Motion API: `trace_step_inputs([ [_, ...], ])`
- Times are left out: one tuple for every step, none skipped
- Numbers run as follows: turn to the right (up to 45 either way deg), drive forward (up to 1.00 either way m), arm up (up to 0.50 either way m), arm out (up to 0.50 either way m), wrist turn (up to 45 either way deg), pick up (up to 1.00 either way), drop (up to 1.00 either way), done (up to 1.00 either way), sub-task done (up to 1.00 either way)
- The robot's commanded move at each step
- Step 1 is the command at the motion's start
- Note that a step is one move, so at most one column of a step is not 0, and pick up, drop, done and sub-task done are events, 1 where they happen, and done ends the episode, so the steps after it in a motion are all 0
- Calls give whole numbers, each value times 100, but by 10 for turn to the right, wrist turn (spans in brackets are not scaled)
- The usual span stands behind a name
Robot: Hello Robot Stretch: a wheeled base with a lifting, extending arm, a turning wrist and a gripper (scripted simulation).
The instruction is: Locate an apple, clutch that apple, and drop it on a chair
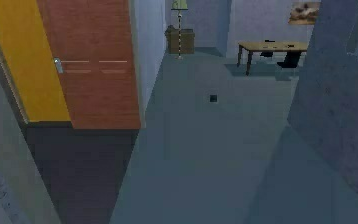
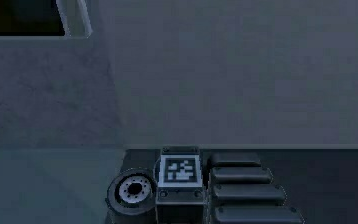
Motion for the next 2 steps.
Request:
trace_step_inputs([
  [0,100,0,0,0,0,0,0,0],
  [0,100,0,0,0,0,0,0,0],
])
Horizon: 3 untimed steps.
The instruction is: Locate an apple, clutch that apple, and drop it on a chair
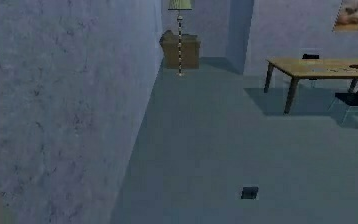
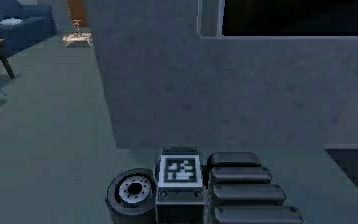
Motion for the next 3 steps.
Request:
trace_step_inputs([
  [30,0,0,0,0,0,0,0,0],
  [0,100,0,0,0,0,0,0,0],
  [30,0,0,0,0,0,0,0,0],
])
